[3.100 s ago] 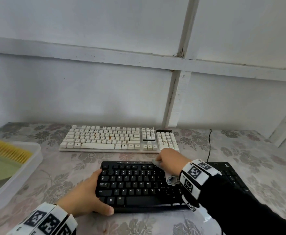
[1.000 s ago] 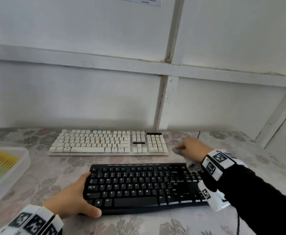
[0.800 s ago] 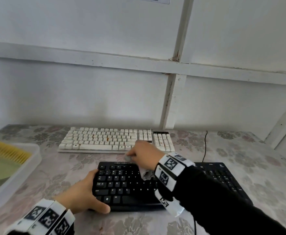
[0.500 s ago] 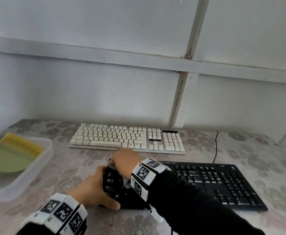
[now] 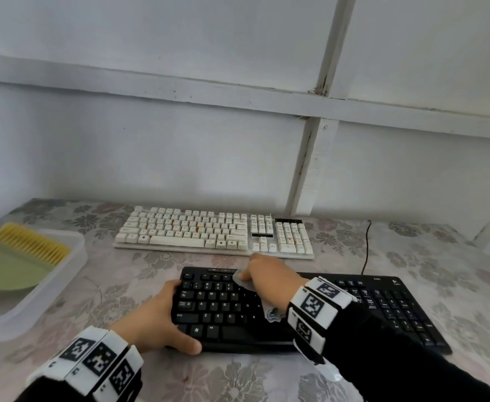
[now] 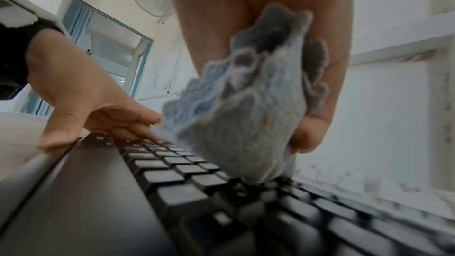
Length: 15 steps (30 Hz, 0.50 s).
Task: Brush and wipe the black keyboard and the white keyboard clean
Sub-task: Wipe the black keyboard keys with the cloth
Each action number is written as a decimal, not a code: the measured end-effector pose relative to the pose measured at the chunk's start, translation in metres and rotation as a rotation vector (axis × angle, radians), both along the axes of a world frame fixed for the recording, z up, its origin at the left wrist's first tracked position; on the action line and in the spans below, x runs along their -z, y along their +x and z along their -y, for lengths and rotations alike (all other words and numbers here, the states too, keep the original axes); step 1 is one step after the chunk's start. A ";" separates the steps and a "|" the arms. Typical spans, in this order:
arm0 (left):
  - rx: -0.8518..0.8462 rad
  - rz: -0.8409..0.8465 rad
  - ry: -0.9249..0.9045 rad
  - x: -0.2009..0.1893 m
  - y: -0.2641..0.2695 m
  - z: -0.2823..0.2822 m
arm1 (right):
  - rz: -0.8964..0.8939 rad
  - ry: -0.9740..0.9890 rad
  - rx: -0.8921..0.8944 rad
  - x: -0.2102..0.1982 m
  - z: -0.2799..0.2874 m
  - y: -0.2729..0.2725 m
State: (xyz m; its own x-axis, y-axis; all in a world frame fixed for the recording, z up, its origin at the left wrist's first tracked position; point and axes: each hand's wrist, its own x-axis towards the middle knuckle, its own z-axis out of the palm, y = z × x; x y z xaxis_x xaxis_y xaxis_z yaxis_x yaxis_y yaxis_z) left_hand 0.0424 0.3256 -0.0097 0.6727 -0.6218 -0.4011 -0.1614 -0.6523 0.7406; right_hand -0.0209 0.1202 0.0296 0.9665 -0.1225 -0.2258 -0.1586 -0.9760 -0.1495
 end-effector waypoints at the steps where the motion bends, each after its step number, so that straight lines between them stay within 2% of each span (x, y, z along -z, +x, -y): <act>1: 0.002 -0.001 0.000 0.000 0.000 0.000 | 0.014 0.008 0.008 -0.001 0.006 -0.006; 4: 0.010 0.002 0.004 -0.001 0.000 0.001 | 0.016 0.015 0.060 0.000 0.023 -0.021; 10: 0.002 -0.014 0.018 -0.002 -0.001 0.001 | -0.107 -0.114 0.209 -0.003 0.057 -0.022; 15: -0.011 -0.039 0.001 -0.001 -0.001 0.001 | -0.027 0.117 0.091 -0.019 0.008 0.007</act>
